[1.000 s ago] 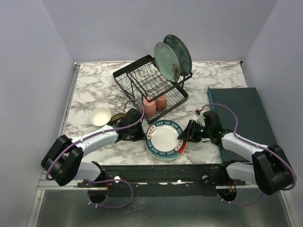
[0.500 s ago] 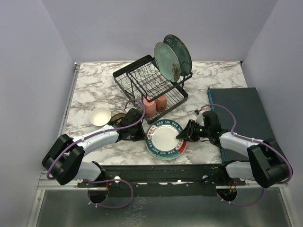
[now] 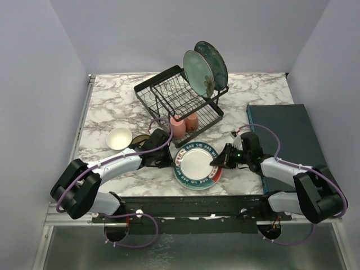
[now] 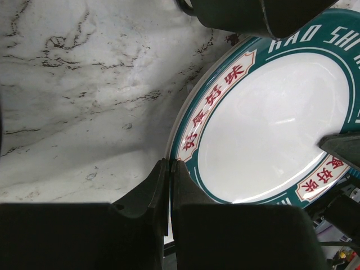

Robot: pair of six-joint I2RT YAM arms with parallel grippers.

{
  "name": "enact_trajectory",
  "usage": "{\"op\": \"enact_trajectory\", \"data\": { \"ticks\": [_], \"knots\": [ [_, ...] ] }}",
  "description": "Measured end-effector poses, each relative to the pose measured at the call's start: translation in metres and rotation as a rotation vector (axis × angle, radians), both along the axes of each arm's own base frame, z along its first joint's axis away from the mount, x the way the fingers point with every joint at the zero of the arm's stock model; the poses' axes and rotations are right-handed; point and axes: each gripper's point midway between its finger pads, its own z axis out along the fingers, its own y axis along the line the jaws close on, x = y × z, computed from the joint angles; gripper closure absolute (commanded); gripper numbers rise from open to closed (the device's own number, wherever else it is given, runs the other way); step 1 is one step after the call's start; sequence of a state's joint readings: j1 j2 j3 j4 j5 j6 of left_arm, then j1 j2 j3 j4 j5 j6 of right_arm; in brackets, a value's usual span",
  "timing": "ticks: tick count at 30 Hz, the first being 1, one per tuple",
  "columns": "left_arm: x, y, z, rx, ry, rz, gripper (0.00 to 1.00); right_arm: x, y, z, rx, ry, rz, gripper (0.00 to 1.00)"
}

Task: Load the mixed dishes into the dish rack
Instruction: Pick up the plate at the center of the board.

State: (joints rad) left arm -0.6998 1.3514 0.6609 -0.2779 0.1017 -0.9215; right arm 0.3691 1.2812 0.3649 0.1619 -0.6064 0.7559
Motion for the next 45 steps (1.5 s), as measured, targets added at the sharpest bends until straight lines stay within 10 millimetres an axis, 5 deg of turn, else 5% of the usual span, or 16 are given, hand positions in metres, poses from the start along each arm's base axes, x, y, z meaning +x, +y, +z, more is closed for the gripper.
{"op": "enact_trajectory", "data": {
  "ticks": [16, 26, 35, 45],
  "knots": [
    [-0.002, -0.003, 0.005, -0.02, -0.004, -0.009, 0.81, -0.003, -0.007, 0.005, -0.026, -0.029, -0.021, 1.0],
    [-0.006, -0.007, 0.016, -0.05, -0.016, -0.026, 0.53, 0.003, -0.015, 0.022, -0.073, -0.088, -0.041, 1.0],
    [-0.005, -0.008, 0.04, -0.066, -0.066, -0.054, 0.39, 0.009, -0.026, 0.044, -0.143, -0.152, -0.07, 1.0],
    [0.012, -0.007, 0.096, -0.067, -0.237, -0.102, 0.23, 0.02, -0.049, 0.094, -0.252, -0.289, -0.136, 1.0]
  ]
}}
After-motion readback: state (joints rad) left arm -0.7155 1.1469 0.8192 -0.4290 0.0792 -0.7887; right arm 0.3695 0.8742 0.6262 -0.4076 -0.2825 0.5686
